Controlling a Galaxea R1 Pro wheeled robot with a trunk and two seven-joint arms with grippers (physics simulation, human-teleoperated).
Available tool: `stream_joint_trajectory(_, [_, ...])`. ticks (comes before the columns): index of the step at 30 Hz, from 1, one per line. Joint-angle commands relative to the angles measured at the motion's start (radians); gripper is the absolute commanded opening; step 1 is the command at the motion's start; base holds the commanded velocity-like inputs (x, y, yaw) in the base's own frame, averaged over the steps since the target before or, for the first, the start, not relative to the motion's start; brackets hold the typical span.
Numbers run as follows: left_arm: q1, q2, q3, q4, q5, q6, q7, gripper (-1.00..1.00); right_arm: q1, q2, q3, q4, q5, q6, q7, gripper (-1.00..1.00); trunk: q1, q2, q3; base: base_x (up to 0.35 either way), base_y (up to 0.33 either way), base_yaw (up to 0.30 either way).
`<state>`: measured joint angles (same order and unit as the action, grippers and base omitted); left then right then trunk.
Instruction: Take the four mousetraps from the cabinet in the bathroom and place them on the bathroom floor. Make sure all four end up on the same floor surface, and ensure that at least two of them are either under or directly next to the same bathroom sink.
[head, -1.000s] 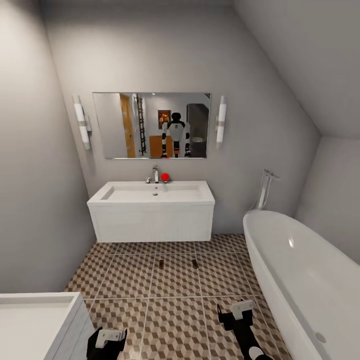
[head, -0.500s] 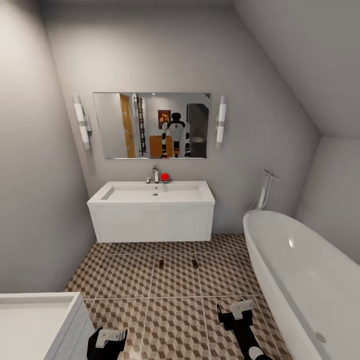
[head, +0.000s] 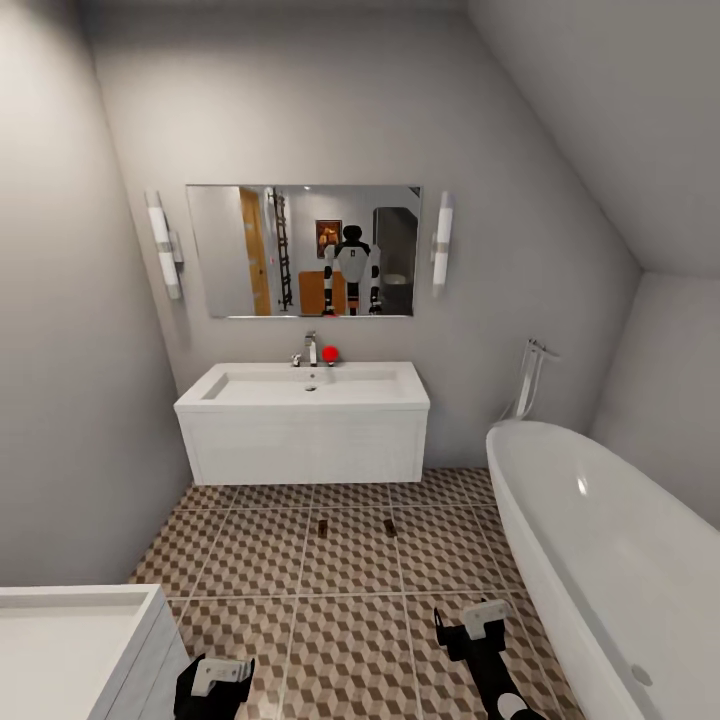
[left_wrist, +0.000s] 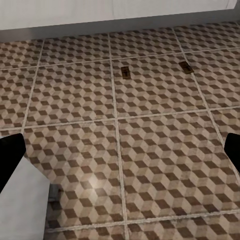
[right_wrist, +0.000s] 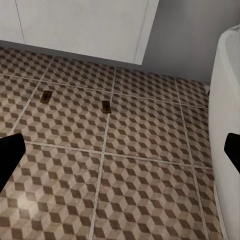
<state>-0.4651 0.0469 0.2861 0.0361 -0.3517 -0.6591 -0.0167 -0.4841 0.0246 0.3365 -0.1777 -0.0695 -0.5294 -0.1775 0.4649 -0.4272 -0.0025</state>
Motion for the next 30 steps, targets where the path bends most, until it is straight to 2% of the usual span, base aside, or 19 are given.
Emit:
stream_joint_trajectory(1, [-0.001,0.001,0.008,0.004,-0.006,-0.005,-0.002,1.0,-0.001,0.0,0.009,0.001,-0.007,-0.003,-0.005,1.0,0.0,-0.001,0.0,0.0,0.0,0.0])
stream_joint_trajectory(30, [-0.001,0.001,0.008,0.004,-0.006,-0.005,-0.001,1.0,-0.001,0.0,0.009,0.001,-0.008,-0.003,-0.006,1.0,0.0,-0.001,0.0,0.0,0.0,0.0])
